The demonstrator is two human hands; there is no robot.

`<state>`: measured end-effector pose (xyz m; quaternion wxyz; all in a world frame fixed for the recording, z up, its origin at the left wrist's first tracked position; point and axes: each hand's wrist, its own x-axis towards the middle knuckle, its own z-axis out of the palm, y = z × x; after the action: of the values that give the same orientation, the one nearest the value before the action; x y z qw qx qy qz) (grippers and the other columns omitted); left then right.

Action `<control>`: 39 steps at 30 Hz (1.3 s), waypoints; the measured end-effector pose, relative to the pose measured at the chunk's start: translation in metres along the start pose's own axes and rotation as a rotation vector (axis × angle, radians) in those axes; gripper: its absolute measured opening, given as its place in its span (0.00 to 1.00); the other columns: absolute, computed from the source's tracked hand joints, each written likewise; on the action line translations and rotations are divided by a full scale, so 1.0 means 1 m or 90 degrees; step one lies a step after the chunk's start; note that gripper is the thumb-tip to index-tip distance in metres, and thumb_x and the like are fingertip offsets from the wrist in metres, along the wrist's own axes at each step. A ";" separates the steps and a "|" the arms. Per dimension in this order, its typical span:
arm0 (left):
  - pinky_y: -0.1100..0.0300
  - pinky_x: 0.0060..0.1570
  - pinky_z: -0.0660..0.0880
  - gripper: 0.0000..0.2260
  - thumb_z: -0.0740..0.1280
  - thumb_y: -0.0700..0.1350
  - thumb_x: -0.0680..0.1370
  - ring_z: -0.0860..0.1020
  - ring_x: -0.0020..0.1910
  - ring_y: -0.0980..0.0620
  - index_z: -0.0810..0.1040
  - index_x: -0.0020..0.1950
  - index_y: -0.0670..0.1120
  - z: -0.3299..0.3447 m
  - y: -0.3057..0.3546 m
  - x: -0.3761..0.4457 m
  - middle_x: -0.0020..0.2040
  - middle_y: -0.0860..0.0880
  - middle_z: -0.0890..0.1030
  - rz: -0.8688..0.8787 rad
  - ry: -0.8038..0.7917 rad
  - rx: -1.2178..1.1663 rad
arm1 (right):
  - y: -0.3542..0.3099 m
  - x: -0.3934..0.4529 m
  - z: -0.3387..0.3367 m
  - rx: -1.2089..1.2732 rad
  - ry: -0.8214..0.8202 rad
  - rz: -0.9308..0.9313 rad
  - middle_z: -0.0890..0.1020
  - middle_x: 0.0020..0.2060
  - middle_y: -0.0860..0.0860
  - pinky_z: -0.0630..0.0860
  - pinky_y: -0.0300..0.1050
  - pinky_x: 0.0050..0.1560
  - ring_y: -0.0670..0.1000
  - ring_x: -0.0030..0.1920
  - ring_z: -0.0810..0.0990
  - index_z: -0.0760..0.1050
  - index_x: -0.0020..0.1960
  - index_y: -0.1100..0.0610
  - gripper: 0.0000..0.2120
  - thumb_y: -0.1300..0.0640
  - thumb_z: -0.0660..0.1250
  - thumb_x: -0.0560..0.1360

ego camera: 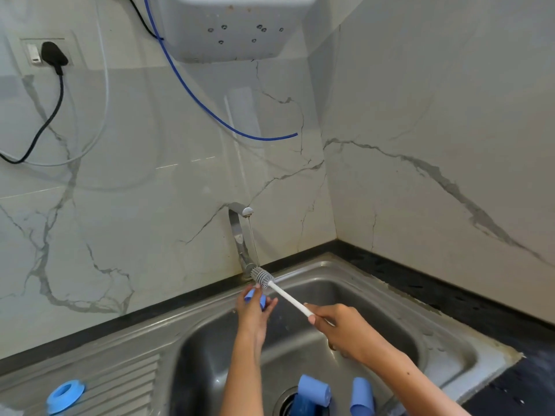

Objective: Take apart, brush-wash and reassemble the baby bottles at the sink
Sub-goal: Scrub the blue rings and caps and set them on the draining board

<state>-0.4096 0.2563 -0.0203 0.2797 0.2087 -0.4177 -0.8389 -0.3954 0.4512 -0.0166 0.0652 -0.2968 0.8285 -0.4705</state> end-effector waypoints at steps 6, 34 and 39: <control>0.50 0.60 0.70 0.13 0.52 0.47 0.84 0.73 0.43 0.46 0.70 0.51 0.38 -0.002 0.010 0.015 0.50 0.39 0.73 -0.047 0.041 -0.157 | -0.003 -0.004 0.003 0.012 -0.011 0.010 0.72 0.33 0.40 0.66 0.33 0.25 0.43 0.25 0.67 0.72 0.69 0.46 0.17 0.52 0.59 0.82; 0.47 0.58 0.74 0.04 0.61 0.35 0.80 0.77 0.49 0.45 0.74 0.47 0.37 -0.002 -0.003 0.016 0.50 0.39 0.77 0.017 -0.005 -0.076 | -0.003 0.005 0.008 0.040 0.001 0.054 0.72 0.32 0.50 0.64 0.33 0.21 0.44 0.24 0.65 0.68 0.71 0.42 0.17 0.49 0.57 0.82; 0.48 0.60 0.73 0.03 0.63 0.34 0.79 0.76 0.51 0.46 0.72 0.46 0.41 -0.006 0.002 0.019 0.54 0.39 0.74 0.071 0.071 -0.034 | -0.003 -0.005 0.010 0.042 -0.039 0.064 0.72 0.30 0.49 0.64 0.35 0.21 0.43 0.22 0.64 0.68 0.70 0.40 0.17 0.47 0.57 0.82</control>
<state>-0.4197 0.2393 -0.0241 0.3541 0.2241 -0.3902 -0.8198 -0.3858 0.4455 -0.0201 0.1235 -0.2665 0.8241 -0.4843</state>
